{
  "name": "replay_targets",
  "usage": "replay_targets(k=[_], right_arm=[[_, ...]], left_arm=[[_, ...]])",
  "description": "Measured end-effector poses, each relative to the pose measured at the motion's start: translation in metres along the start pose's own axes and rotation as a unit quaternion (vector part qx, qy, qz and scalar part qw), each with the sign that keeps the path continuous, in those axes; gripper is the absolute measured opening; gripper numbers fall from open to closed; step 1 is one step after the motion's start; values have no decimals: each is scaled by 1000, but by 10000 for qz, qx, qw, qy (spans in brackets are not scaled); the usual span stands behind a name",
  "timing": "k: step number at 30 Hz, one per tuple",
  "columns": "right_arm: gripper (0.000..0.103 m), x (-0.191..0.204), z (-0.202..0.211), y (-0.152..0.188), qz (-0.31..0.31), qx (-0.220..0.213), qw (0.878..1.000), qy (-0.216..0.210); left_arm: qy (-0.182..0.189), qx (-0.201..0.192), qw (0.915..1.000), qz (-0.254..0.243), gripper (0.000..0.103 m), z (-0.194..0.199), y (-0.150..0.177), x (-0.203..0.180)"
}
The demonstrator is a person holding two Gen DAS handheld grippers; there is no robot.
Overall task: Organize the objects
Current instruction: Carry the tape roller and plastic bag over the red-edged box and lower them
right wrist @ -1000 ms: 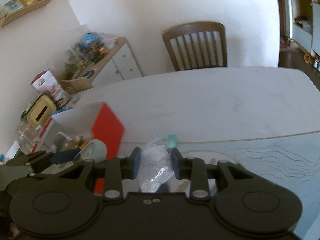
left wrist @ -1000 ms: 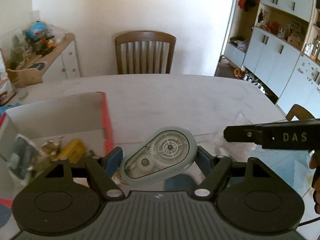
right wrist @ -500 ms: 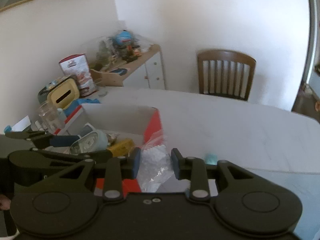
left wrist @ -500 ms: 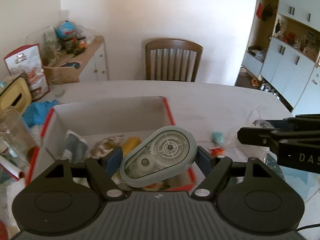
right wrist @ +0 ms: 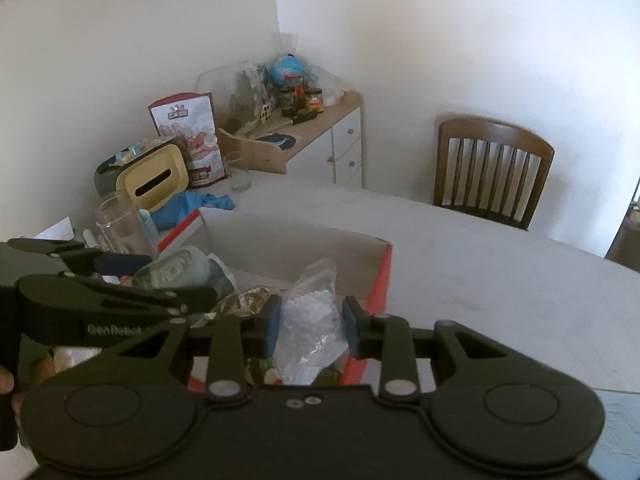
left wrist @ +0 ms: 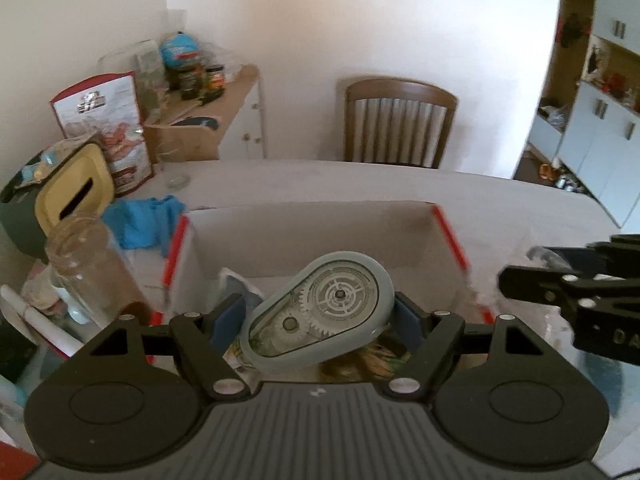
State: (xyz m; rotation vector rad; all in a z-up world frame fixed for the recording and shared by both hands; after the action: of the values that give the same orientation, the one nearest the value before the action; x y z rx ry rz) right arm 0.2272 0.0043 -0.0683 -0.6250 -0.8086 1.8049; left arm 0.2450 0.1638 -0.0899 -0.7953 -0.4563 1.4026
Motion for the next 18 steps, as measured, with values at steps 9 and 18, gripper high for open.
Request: replay_targets(k=[9, 18], right_arm=[[31, 28, -43, 4, 137, 305, 9994, 9], [31, 51, -75, 19, 351, 654, 9972, -61]], left_arm=[[-182, 213, 9995, 173, 78, -39, -5, 45], [-355, 510, 9981, 14, 78, -81, -7, 59]])
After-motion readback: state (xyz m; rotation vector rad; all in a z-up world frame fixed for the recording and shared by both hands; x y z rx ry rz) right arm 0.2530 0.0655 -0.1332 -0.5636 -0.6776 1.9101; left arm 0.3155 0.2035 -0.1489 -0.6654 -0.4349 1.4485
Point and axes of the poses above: each gripper's, at about its wrist camera, not at the fingertips, and z roughly against the way its jaws point, x to its left, y to its underside, the point moved 6 cm from there along -z, roughly the way its jaws point, and after that the axes turned 14 degrees about y, right-handed, at the moved point
